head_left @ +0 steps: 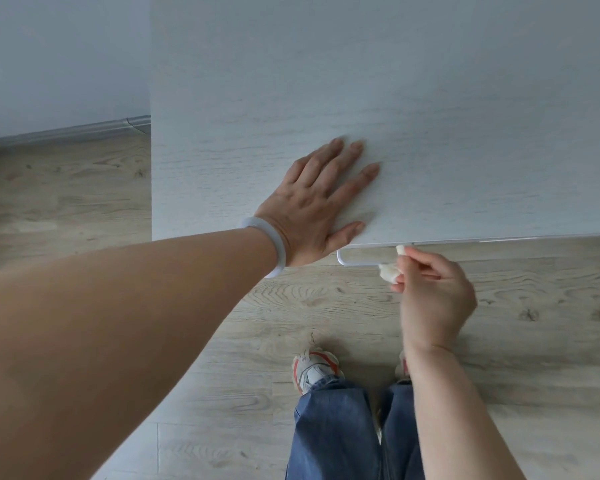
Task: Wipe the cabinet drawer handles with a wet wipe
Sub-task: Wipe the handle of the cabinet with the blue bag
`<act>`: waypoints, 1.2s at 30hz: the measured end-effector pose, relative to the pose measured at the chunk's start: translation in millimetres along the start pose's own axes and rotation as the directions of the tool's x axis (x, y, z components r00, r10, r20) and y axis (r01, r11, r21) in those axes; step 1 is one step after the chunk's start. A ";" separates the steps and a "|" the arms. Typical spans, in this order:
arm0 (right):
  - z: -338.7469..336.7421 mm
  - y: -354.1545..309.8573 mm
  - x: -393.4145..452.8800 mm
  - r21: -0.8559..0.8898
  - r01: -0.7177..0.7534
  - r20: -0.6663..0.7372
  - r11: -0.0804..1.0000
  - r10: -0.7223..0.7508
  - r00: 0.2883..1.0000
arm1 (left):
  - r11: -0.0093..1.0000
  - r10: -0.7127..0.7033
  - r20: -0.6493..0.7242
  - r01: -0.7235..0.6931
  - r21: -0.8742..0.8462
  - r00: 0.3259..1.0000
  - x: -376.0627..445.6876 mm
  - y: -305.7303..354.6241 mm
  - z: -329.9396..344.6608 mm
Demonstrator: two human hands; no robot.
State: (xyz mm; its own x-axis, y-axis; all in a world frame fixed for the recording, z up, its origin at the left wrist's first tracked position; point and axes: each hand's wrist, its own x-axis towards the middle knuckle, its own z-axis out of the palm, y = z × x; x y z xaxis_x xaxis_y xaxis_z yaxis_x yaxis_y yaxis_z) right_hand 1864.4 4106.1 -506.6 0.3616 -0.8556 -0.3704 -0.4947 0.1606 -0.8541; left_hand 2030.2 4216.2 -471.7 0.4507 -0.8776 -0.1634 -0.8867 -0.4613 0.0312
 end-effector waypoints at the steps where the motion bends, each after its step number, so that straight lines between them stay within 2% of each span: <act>1: 0.6 2.3 1.2 -0.020 0.006 -0.021 1.000 -0.007 1.000 | 1.000 -0.001 0.002 0.001 0.002 1.000 -0.2 -0.2 -0.5; 3: 13.9 2.3 -10.3 -0.103 0.096 0.031 0.990 -0.094 0.995 | 1.000 -0.004 0.015 0.004 0.002 1.000 -0.9 -1.0 -1.0; 5: 26.9 0.3 -22.8 -0.175 0.216 0.194 0.961 -0.181 0.964 | 1.000 -0.005 0.018 0.004 0.005 1.000 -1.2 -0.8 -0.9; 7: 26.8 -2.7 -23.7 -0.230 0.283 0.277 0.931 -0.216 0.936 | 1.000 -0.003 0.015 0.003 0.004 1.000 -1.5 0.4 -0.7; 12: 5.4 -3.8 -3.1 -0.306 0.249 0.084 0.919 -0.234 0.968 | 1.000 -0.009 0.006 0.009 0.008 1.000 -0.4 -0.2 0.0; 14: 13.3 -6.6 -10.2 -0.320 0.286 0.132 0.904 -0.256 0.958 | 1.000 -0.008 0.005 0.008 0.006 1.000 -0.1 -0.5 -0.6; 17: 21.2 -8.2 -13.5 -0.330 0.335 0.274 0.882 -0.251 0.929 | 1.000 -0.008 0.002 0.007 0.006 1.000 -0.7 -0.2 -0.5; 19: 12.7 -5.0 -4.7 -0.341 0.335 0.244 0.878 -0.262 0.934 | 1.000 -0.011 0.002 0.011 0.002 1.000 -0.9 -0.5 0.3; 22: 3.0 -2.0 1.4 -0.331 0.290 0.101 0.898 -0.272 0.957 | 1.000 -0.013 -0.005 0.013 0.002 1.000 -0.1 -1.4 0.0; 24: 10.9 -3.4 -8.1 -0.332 0.312 0.132 0.890 -0.284 0.950 | 1.000 -0.015 -0.001 0.015 0.001 1.000 -0.2 -1.2 -0.4; 27: 20.6 -3.8 -16.3 -0.324 0.374 0.278 0.869 -0.291 0.916 | 1.000 -0.017 0.011 0.017 0.007 1.000 -0.9 -0.2 0.4; 29: 13.6 -3.9 -7.1 -0.326 0.354 0.264 0.877 -0.275 0.924 | 1.000 -0.019 0.015 0.019 0.009 1.000 -0.5 -0.2 1.1; 33: 4.4 -5.1 0.5 -0.337 0.241 0.128 0.910 -0.209 0.969 | 1.000 -0.028 0.026 0.028 0.008 0.999 0.5 -0.4 0.1; 36: 21.2 -9.3 -12.8 -0.372 0.283 0.272 0.884 -0.187 0.944 | 1.000 -0.025 0.036 0.025 0.000 0.999 -0.3 0.3 0.3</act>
State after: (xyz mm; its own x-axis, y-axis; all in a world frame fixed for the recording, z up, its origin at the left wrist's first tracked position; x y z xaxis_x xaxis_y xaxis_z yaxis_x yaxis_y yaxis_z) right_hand 1881.1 4126.0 -501.6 0.6487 -0.7041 -0.2887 -0.6292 -0.2829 -0.7240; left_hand 2029.7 4216.4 -471.9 0.4688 -0.8605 -0.1992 -0.8751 -0.4831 0.0273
